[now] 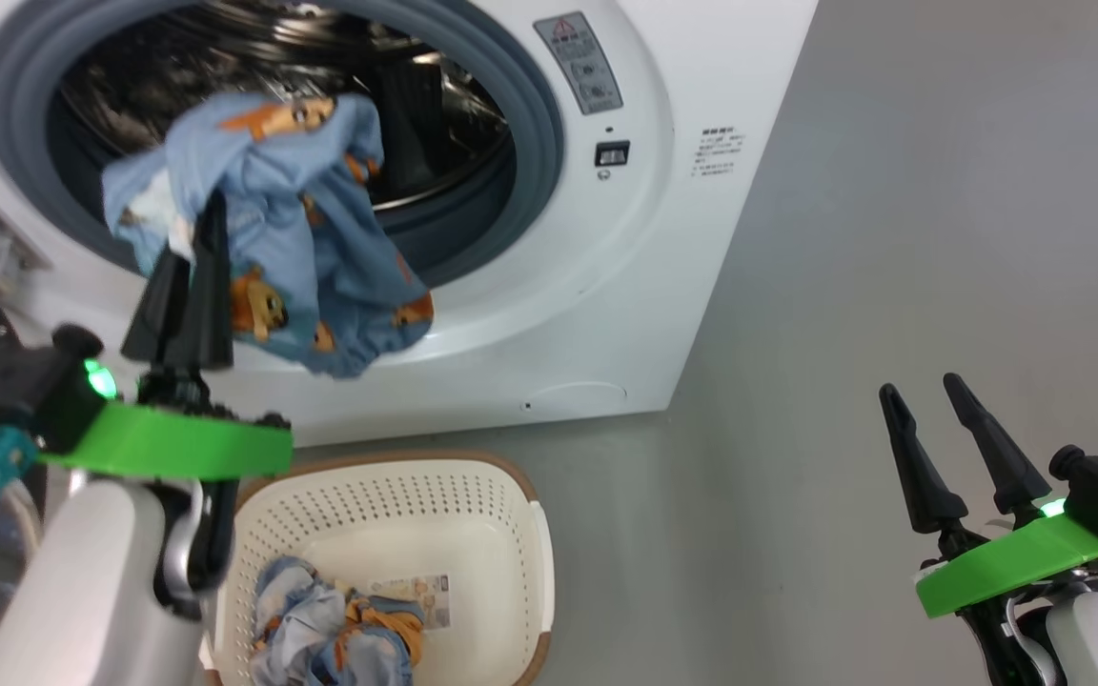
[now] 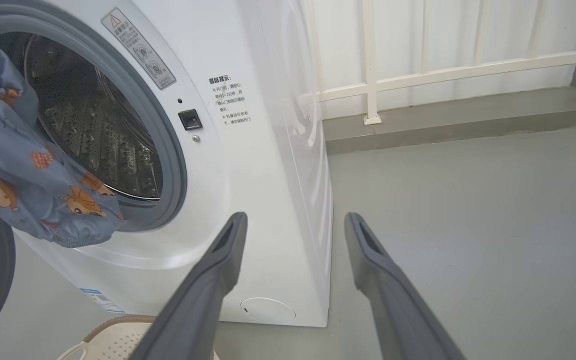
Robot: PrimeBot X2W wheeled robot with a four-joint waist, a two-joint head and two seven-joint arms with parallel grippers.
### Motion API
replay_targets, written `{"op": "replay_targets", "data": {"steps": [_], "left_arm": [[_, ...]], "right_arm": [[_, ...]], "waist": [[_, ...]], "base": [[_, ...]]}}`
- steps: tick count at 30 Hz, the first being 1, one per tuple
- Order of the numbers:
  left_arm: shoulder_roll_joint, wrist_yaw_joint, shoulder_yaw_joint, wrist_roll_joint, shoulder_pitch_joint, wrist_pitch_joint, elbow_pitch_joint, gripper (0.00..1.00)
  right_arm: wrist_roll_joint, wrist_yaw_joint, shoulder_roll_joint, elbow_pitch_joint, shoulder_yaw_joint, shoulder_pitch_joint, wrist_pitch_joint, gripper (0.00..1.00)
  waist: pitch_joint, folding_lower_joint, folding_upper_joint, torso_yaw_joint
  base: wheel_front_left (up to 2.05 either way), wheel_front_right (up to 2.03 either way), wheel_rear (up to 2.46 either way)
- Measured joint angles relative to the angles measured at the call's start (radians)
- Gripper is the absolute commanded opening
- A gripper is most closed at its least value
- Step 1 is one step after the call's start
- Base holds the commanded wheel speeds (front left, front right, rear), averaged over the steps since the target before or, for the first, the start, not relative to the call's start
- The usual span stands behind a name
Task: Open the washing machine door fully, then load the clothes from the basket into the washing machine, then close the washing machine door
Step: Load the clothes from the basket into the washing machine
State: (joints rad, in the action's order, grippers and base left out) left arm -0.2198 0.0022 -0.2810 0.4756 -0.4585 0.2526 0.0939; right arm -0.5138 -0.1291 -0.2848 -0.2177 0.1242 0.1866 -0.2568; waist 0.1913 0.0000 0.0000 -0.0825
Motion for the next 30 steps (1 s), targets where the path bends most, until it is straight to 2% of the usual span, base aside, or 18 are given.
{"op": "replay_targets", "data": {"steps": [6,11,16,25,30], "left_arm": [[0.007,-0.026,0.011,-0.001,-0.115,0.001,0.108,0.0],[0.018,-0.058,0.026,-0.001,-0.227,0.001,0.266,0.0],[0.026,-0.07,0.051,-0.008,-0.362,0.001,0.427,0.0],[0.003,-0.096,0.063,-0.019,-0.612,0.001,0.701,0.0],[-0.008,-0.104,0.062,-0.046,-0.745,0.001,0.81,0.0]], "right_arm": [[0.002,0.0,0.014,0.012,-0.002,0.012,0.0,1.0],[0.01,0.0,0.034,0.027,-0.003,0.064,0.0,1.0],[0.013,0.0,0.047,0.038,-0.002,0.092,0.0,1.0],[0.019,0.0,0.076,0.046,0.005,0.136,0.0,1.0],[0.02,0.0,0.099,0.052,0.022,0.167,0.0,1.0]], "waist": [[0.069,0.0,0.0,-0.022],[0.137,0.0,0.0,-0.042],[0.207,0.0,0.0,-0.064],[0.326,-0.0001,0.0,-0.112],[0.386,0.0,0.0,-0.142]], "base": [[0.0,0.0,0.0],[0.0,0.0,0.0],[0.0,0.0,0.0],[0.0,0.0,0.0],[0.0,0.0,0.0]]}}
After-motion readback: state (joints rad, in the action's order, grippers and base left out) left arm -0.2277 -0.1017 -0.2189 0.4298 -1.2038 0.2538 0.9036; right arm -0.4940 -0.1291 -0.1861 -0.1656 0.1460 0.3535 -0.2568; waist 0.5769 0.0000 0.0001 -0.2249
